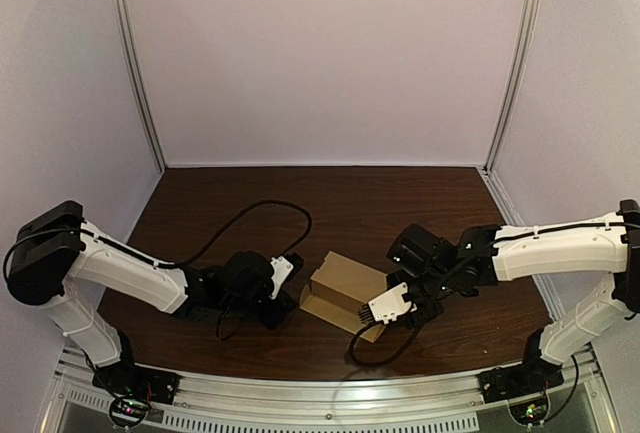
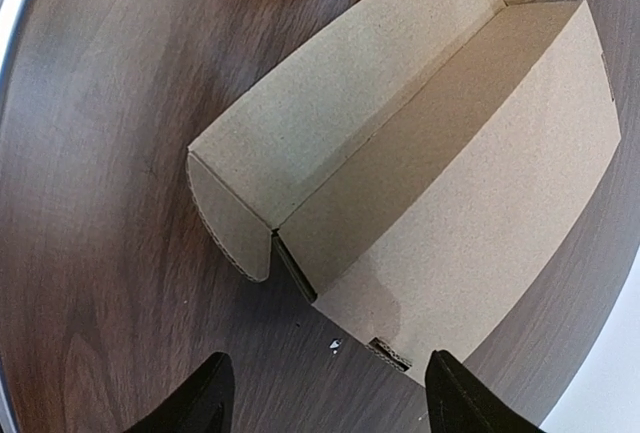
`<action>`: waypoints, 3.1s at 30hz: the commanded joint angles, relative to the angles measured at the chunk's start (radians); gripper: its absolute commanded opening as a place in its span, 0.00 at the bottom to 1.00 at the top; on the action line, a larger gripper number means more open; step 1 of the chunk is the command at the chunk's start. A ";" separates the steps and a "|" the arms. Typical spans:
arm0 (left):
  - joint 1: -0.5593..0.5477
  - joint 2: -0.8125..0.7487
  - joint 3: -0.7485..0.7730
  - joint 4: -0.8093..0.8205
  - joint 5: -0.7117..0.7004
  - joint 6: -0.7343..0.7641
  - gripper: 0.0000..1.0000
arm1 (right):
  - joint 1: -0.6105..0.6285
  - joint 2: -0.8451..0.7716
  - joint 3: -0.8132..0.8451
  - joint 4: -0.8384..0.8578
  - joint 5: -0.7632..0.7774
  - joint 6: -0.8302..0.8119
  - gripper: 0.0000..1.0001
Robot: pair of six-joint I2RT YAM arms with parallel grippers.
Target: Fold the paper box
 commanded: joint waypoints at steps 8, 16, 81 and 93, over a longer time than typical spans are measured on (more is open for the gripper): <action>-0.004 0.078 0.071 0.048 -0.013 -0.008 0.23 | 0.064 0.004 -0.115 0.211 0.112 0.012 0.68; -0.003 0.108 0.101 0.045 -0.020 -0.001 0.16 | 0.085 0.018 -0.125 0.255 0.126 0.063 0.64; -0.004 0.130 0.179 -0.097 -0.106 0.007 0.00 | 0.086 0.140 -0.109 0.210 0.042 0.094 0.43; -0.004 0.112 0.150 -0.073 -0.155 -0.024 0.11 | 0.086 0.149 -0.106 0.208 0.035 0.094 0.43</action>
